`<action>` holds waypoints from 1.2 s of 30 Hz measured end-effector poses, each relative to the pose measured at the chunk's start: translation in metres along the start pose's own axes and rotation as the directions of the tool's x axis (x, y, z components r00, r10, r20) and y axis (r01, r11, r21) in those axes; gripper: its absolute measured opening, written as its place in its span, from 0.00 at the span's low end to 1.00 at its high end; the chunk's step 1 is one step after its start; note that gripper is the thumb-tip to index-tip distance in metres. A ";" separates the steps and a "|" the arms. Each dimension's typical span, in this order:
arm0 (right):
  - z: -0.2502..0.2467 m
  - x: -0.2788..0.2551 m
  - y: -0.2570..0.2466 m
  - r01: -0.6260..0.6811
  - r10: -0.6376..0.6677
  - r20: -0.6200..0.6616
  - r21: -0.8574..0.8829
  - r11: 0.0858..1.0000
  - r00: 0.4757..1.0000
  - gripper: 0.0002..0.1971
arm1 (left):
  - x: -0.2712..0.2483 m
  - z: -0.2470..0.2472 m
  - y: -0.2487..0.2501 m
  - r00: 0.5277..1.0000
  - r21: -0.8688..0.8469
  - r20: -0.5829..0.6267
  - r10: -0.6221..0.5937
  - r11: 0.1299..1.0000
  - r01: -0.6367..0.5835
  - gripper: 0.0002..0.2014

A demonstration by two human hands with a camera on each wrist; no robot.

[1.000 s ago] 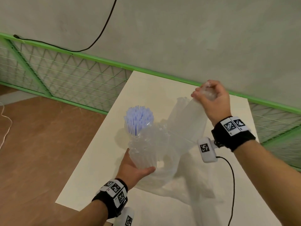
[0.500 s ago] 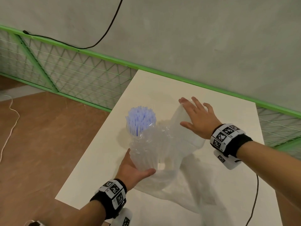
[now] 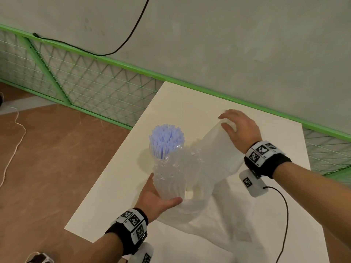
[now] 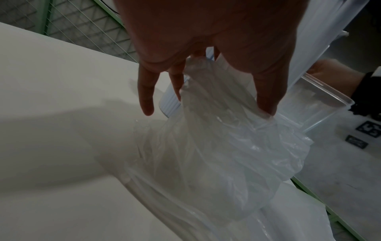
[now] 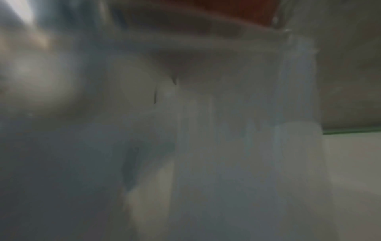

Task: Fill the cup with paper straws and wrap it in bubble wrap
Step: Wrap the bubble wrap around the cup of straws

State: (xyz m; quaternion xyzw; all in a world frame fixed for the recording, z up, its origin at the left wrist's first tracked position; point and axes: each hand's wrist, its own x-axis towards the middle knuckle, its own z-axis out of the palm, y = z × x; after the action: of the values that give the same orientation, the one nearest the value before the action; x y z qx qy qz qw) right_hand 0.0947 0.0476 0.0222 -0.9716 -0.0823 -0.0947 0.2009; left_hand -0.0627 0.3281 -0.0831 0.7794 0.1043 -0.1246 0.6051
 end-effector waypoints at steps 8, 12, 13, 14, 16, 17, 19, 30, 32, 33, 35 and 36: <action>-0.007 -0.009 0.009 0.062 0.015 0.362 -0.198 0.978 0.932 0.46 | 0.001 0.000 -0.001 1.000 0.005 0.007 -0.009 1.000 0.009 0.46; -0.001 -0.012 0.016 0.120 -0.100 0.175 -0.106 0.987 0.979 0.31 | 0.000 -0.001 0.000 1.000 -0.010 0.008 -0.013 1.000 0.013 0.45; -0.004 -0.010 0.018 0.121 -0.115 0.140 -0.036 0.992 0.983 0.28 | 0.000 -0.001 0.001 1.000 -0.015 0.010 -0.014 1.000 0.014 0.45; -0.009 -0.007 0.018 0.109 -0.112 0.122 0.031 0.994 0.986 0.27 | 0.000 -0.001 0.001 1.000 -0.015 0.010 -0.013 1.000 0.013 0.45; -0.015 -0.003 0.017 0.122 -0.141 0.163 0.116 0.986 0.977 0.28 | -0.001 -0.002 0.001 1.000 -0.009 0.011 -0.013 1.000 0.013 0.45; -0.016 -0.002 0.015 0.160 -0.184 0.234 0.121 0.980 0.955 0.30 | -0.001 -0.002 0.001 1.000 -0.009 0.008 -0.014 1.000 0.014 0.45; -0.011 -0.005 0.009 0.184 -0.183 0.390 0.036 0.982 0.902 0.37 | -0.001 -0.002 0.002 1.000 -0.003 0.007 -0.014 1.000 0.014 0.46; 0.014 -0.008 0.005 0.106 -0.105 0.082 -0.006 0.994 0.991 0.12 | -0.004 -0.002 0.002 1.000 0.013 -0.007 -0.017 1.000 0.017 0.45; 0.008 -0.003 0.008 0.170 -0.172 0.062 0.026 0.985 0.983 0.12 | -0.004 -0.002 0.002 1.000 0.015 -0.001 -0.015 1.000 0.015 0.45; 0.005 -0.001 0.010 0.190 -0.191 0.059 0.027 0.981 0.980 0.13 | -0.004 -0.002 0.001 1.000 0.018 0.001 -0.016 1.000 0.016 0.45; 0.002 0.002 0.013 0.196 -0.195 0.081 -0.003 0.981 0.977 0.16 | -0.003 -0.002 0.000 1.000 0.022 -0.001 -0.020 1.000 0.020 0.45; 0.002 0.001 0.014 0.199 -0.193 0.114 -0.040 0.979 0.975 0.18 | -0.003 -0.002 0.000 1.000 0.025 -0.004 -0.019 0.999 0.019 0.45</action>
State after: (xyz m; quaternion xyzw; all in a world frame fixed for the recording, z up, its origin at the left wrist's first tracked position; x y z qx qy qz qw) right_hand 0.0989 0.0360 0.0149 -0.9673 -0.1861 -0.0628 0.1606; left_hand -0.0654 0.3303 -0.0819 0.7863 0.1112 -0.1303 0.5937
